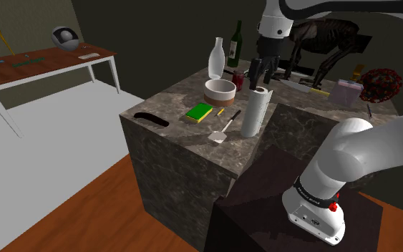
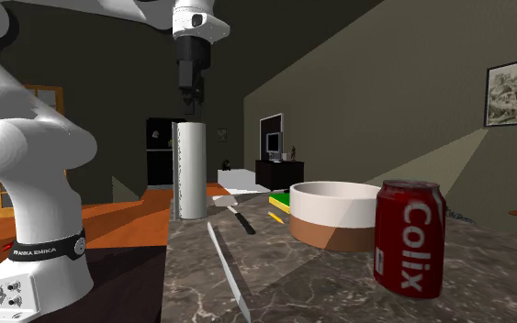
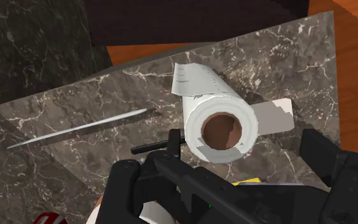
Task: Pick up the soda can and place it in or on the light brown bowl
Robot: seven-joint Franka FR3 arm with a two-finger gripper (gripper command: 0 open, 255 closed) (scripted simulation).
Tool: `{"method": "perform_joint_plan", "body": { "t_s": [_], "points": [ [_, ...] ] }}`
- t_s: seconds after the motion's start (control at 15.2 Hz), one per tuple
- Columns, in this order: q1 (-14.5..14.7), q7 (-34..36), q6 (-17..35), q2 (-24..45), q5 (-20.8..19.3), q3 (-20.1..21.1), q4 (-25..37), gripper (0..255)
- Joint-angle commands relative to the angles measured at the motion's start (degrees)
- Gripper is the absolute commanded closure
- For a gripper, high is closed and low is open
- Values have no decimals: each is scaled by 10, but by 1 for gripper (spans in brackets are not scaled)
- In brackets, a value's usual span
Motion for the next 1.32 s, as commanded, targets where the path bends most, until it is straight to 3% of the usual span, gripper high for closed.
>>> {"method": "perform_joint_plan", "body": {
  "t_s": [0.0,0.66,1.25],
  "points": [
    [0,0,0,0,0,0,0,0],
    [-28,-105,101,162,-48,-86,70,0],
    [-44,-201,161,335,-38,-152,192,0]
  ]
}}
